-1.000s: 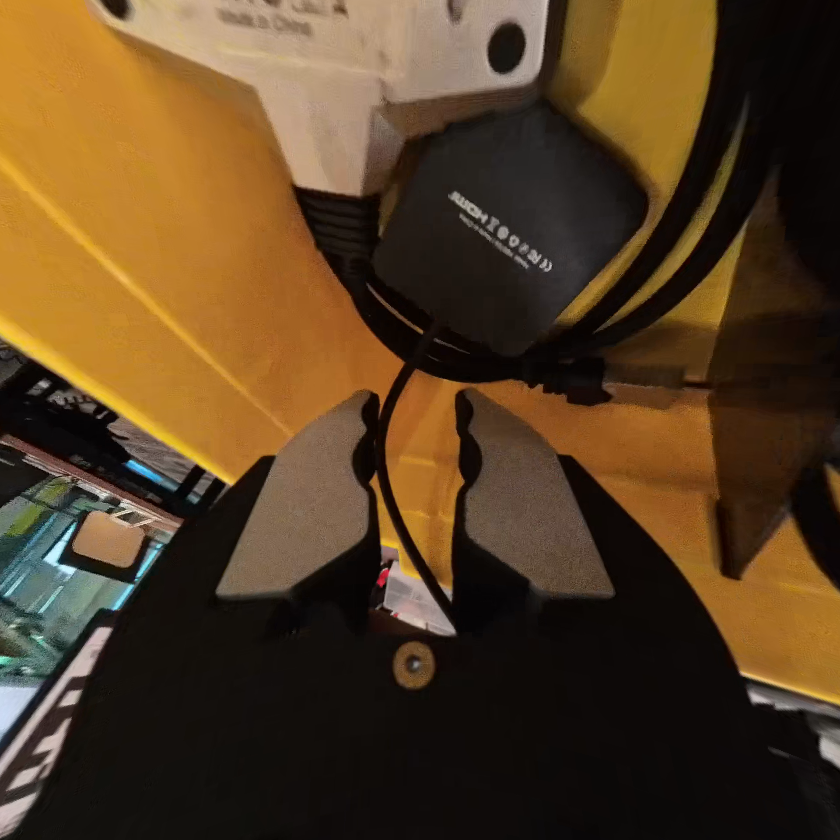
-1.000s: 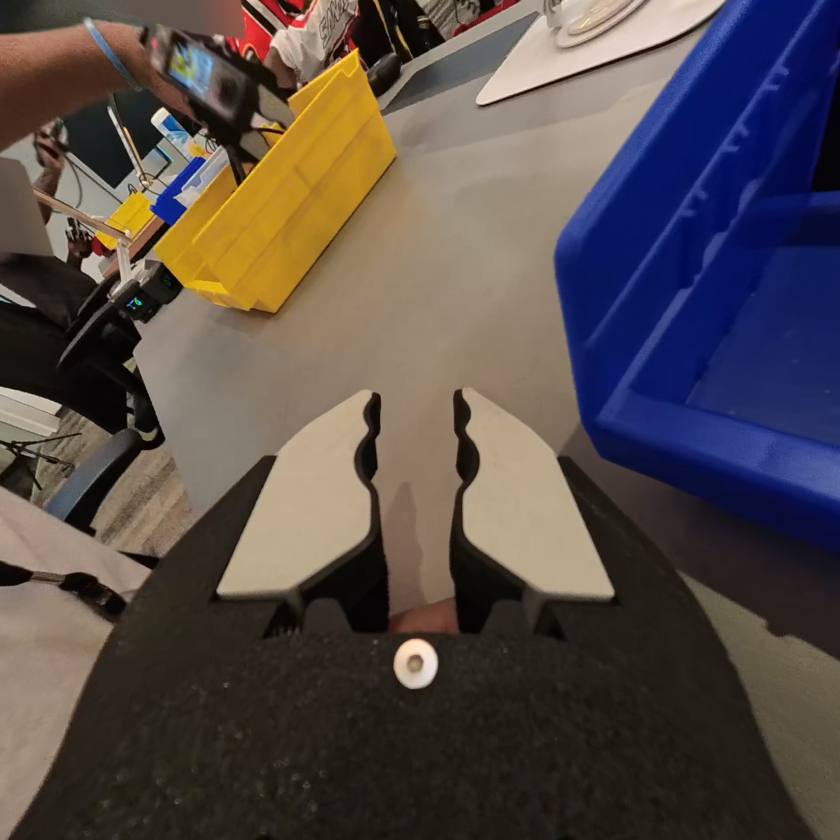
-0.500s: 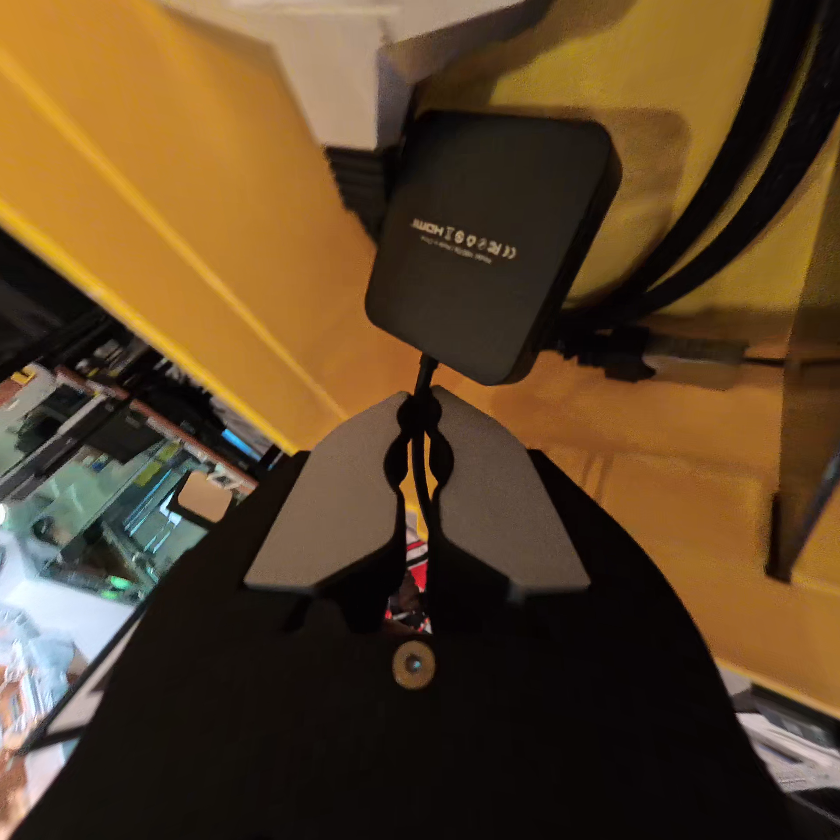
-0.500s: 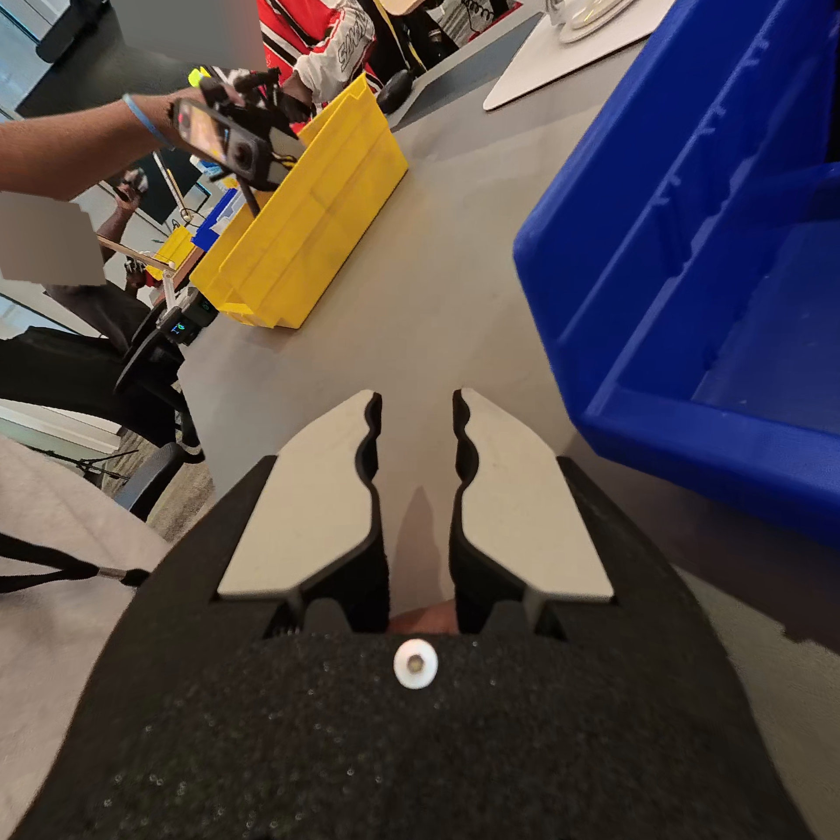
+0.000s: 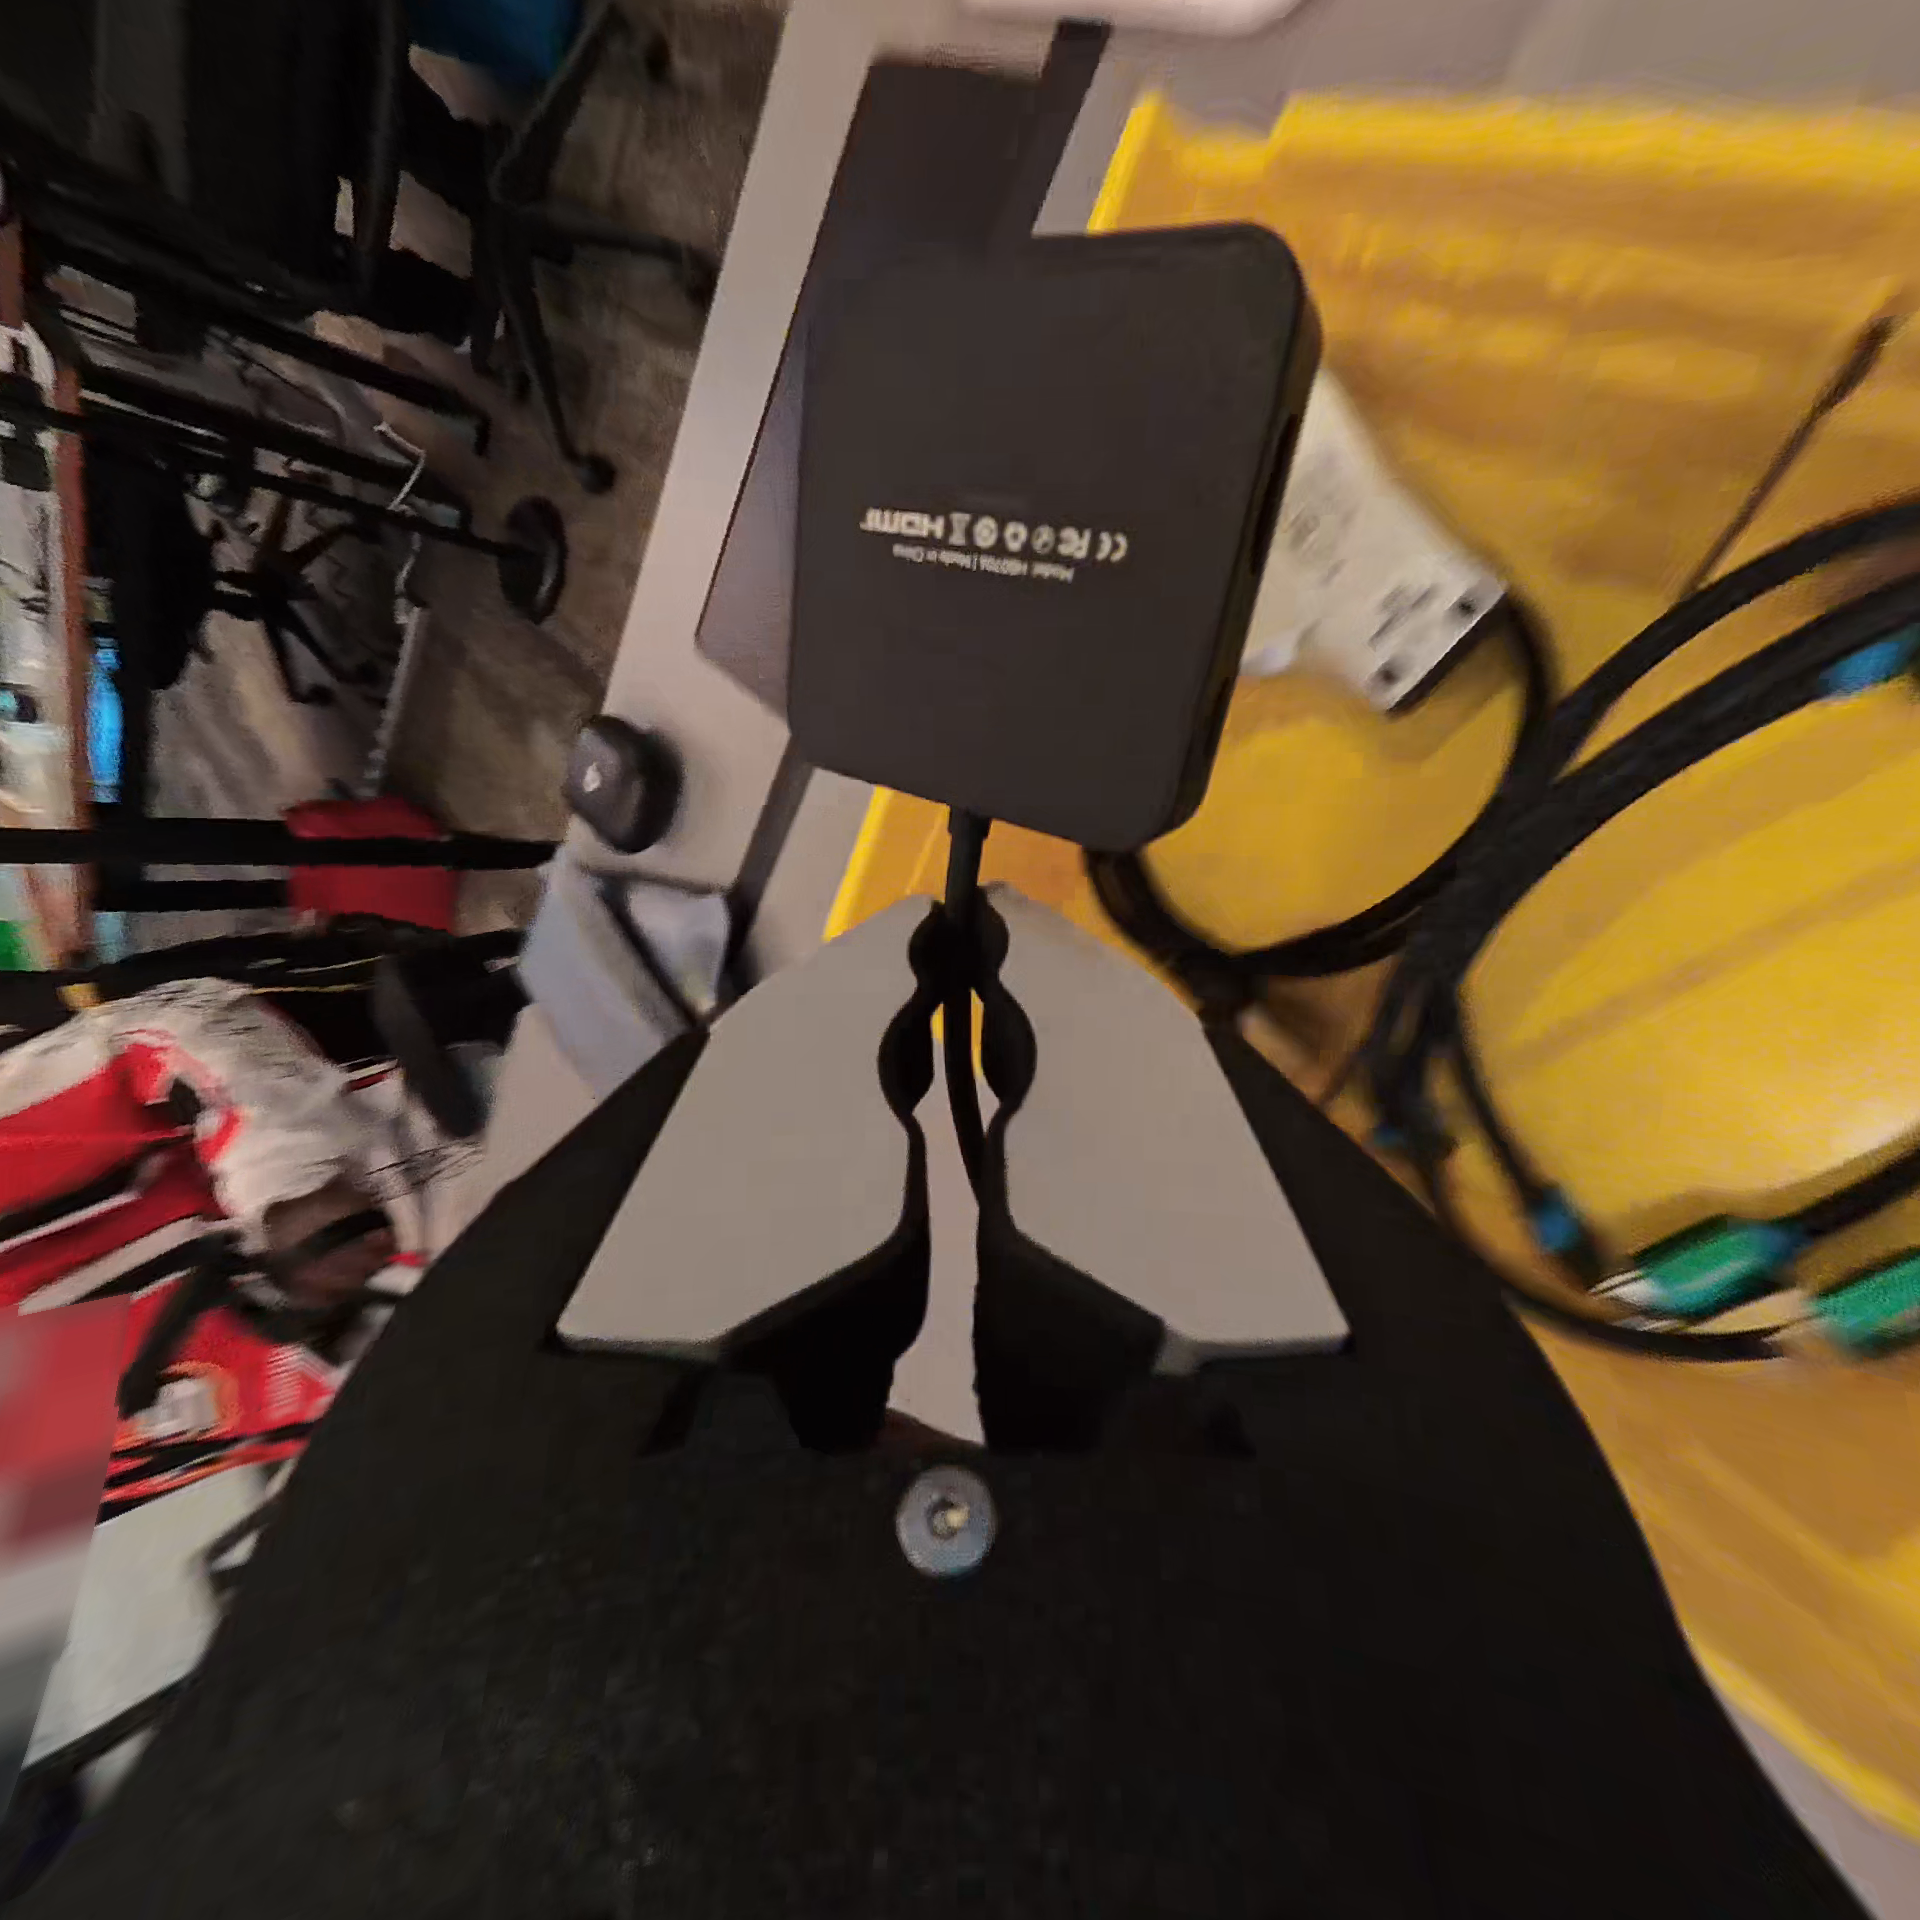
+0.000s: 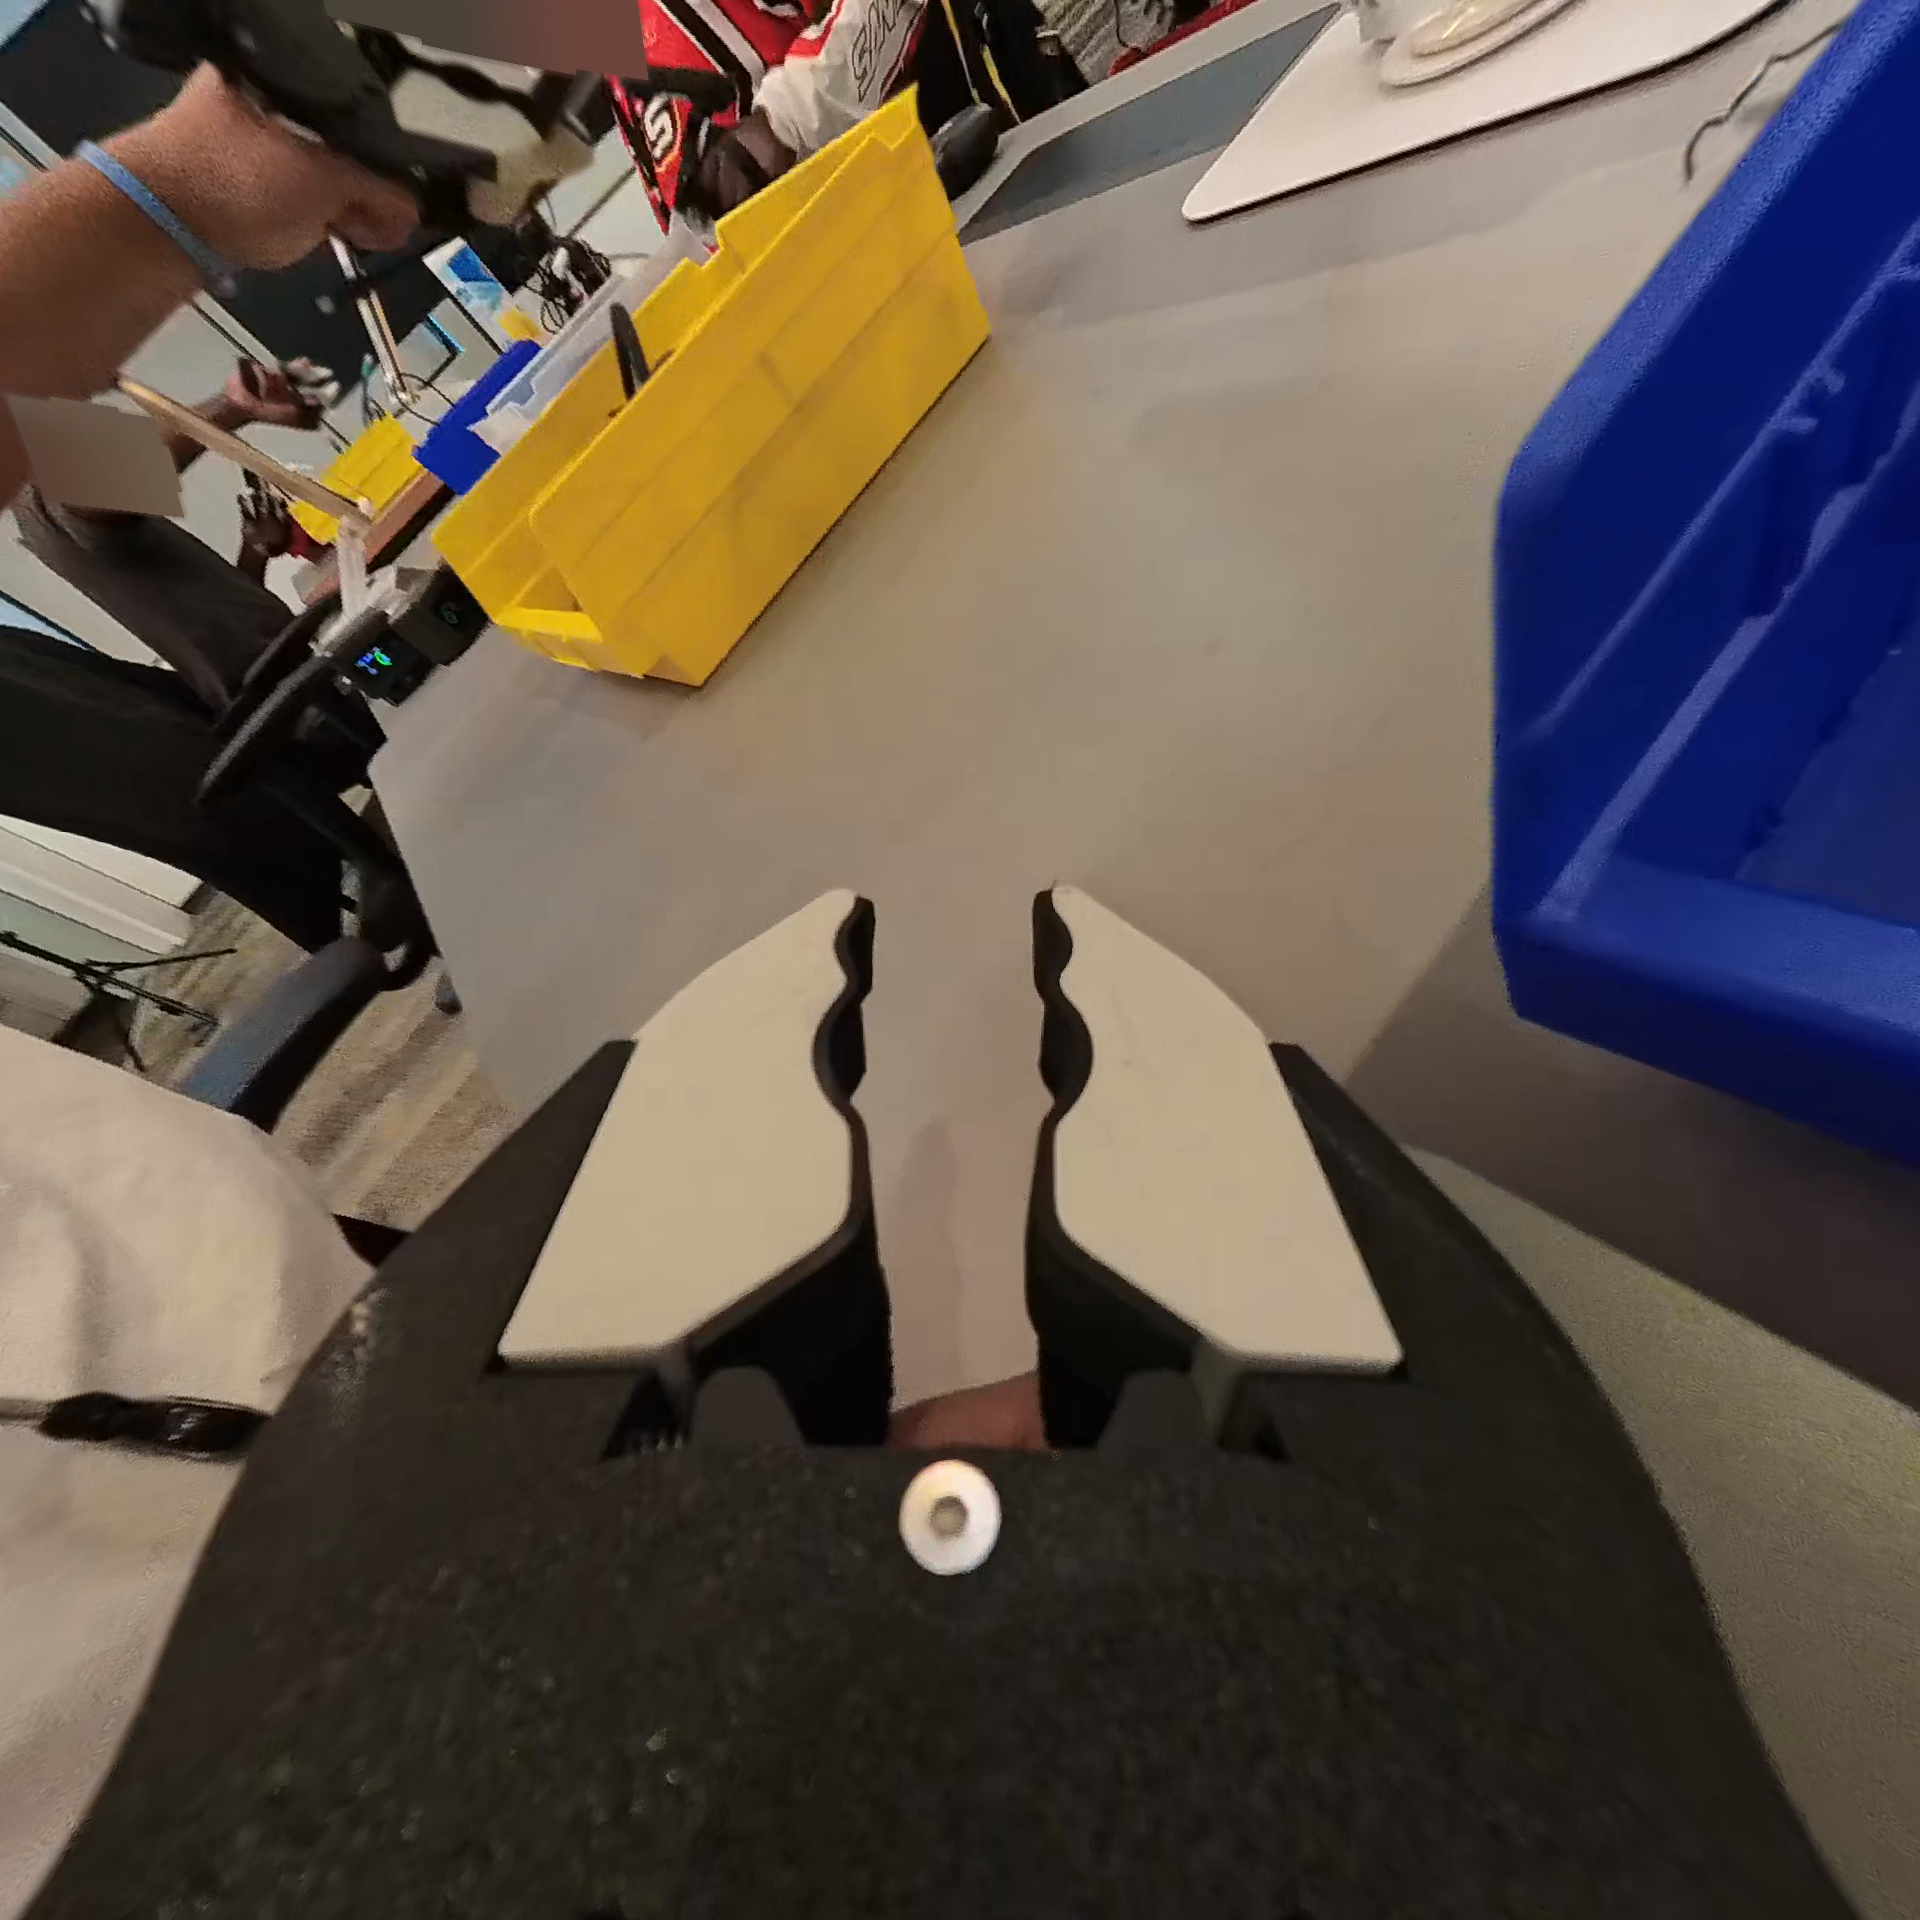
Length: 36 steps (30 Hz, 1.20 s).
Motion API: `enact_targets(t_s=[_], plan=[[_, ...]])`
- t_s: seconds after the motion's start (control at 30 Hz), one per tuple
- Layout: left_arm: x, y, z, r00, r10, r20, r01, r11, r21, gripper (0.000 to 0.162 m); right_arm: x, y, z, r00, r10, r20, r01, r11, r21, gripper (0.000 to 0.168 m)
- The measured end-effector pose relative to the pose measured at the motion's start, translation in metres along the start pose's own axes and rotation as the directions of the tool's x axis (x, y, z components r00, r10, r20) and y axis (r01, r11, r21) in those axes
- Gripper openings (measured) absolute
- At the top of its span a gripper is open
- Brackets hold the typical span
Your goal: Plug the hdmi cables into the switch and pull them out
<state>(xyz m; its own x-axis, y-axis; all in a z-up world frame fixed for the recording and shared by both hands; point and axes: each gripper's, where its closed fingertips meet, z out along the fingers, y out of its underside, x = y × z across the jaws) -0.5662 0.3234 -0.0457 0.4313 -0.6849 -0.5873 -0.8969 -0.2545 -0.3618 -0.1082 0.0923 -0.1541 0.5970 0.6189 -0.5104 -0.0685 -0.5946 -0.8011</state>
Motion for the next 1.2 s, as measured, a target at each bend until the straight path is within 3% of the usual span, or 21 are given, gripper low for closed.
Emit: enact_targets(t_s=[0.23, 0.33, 0.4, 0.53, 0.73, 0.8, 1.0, 1.2], plan=[[0.092, -0.098, -0.049, 0.946, -0.225, -0.232, 0.286, 0.917, 0.278, 0.003, -0.016, 0.003, -0.001, 0.998, -0.068, 0.007, 0.068, 0.998, 0.015, 0.029], [0.148, -0.137, -0.065, 0.912, -0.176, -0.371, 0.313, 0.883, 0.35, 0.003, -0.021, 0.0, -0.003, 0.988, -0.151, -0.009, 0.152, 0.988, 0.033, 0.029], [0.184, -0.154, -0.071, 0.902, -0.075, -0.425, 0.247, 0.898, 0.366, 0.003, -0.023, -0.001, -0.004, 0.959, -0.281, -0.025, 0.282, 0.959, 0.028, 0.031], [0.248, -0.175, -0.076, 0.825, 0.131, -0.55, 0.081, 0.936, 0.343, 0.003, -0.036, -0.01, -0.001, 0.806, -0.592, 0.005, 0.592, 0.806, -0.019, 0.035], [0.297, -0.187, -0.079, 0.672, 0.263, -0.693, -0.098, 0.958, 0.269, 0.003, -0.077, -0.052, 0.023, 0.432, -0.899, 0.078, 0.902, 0.432, -0.014, 0.033], [0.301, -0.194, -0.08, 0.654, 0.278, -0.703, -0.11, 0.955, 0.274, 0.003, -0.088, -0.066, 0.033, 0.337, -0.94, 0.061, 0.941, 0.337, 0.002, 0.033], [0.32, -0.195, -0.074, 0.602, 0.341, -0.722, -0.197, 0.94, 0.28, 0.003, -0.095, -0.079, 0.051, 0.198, -0.977, 0.073, 0.98, 0.199, 0.007, 0.032], [0.326, -0.204, -0.071, 0.552, 0.372, -0.746, -0.21, 0.928, 0.308, 0.003, -0.095, -0.062, 0.059, 0.039, -0.988, 0.151, 0.999, 0.038, -0.012, 0.028]])
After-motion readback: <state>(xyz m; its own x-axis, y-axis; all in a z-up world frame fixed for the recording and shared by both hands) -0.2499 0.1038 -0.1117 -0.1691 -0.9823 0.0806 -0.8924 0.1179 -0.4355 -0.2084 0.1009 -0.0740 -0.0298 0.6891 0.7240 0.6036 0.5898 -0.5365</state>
